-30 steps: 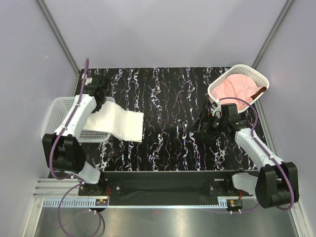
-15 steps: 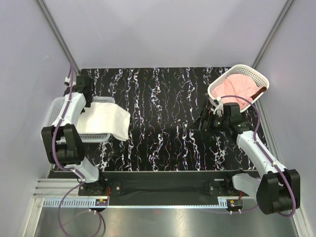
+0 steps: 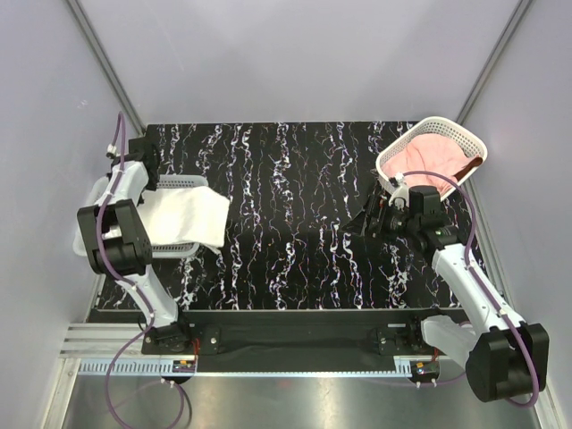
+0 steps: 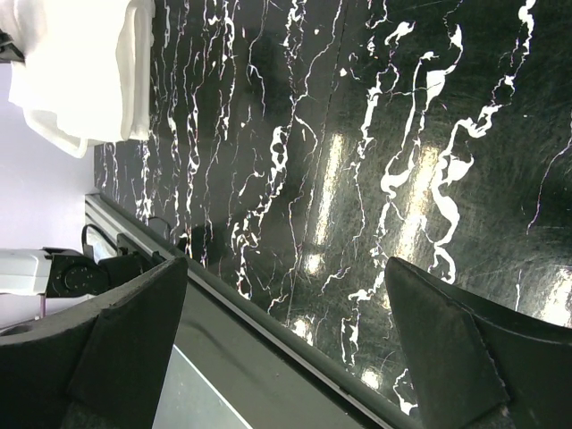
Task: Fold and stack the towels
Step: Neatly place the folded towel into the bin
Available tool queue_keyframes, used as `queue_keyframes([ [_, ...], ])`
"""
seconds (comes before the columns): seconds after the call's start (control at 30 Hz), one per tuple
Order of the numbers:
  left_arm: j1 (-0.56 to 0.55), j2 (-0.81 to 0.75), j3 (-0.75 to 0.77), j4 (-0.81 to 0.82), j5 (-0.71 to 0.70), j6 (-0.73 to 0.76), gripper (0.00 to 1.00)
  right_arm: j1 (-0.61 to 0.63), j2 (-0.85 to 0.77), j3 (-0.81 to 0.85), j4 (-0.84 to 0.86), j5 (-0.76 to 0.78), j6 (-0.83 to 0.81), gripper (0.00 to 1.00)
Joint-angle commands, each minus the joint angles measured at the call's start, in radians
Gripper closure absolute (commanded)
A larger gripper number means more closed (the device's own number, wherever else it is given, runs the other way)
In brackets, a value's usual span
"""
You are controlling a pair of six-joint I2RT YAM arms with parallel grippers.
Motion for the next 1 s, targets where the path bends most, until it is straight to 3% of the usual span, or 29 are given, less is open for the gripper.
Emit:
queue_keyframes([
  [0.0,0.030,0.022,0.069,0.041,-0.074,0.009,1.00,0.000,-0.022,0.010,0.042,-0.030,0.004,0.00],
  [0.27,0.064,0.033,0.059,0.087,-0.070,0.032,1.00,0.001,-0.009,0.019,0.042,-0.041,0.002,0.00],
  [0.83,0.124,0.238,0.273,-0.014,-0.146,-0.009,1.00,0.003,0.043,0.030,0.038,-0.070,0.002,0.00],
  [0.87,0.127,0.249,0.290,-0.017,-0.146,-0.014,0.99,0.003,0.044,0.030,0.038,-0.069,0.002,0.00],
  [0.97,0.136,0.264,0.298,-0.034,-0.149,-0.029,0.77,0.001,0.047,0.033,0.038,-0.069,0.001,0.00],
])
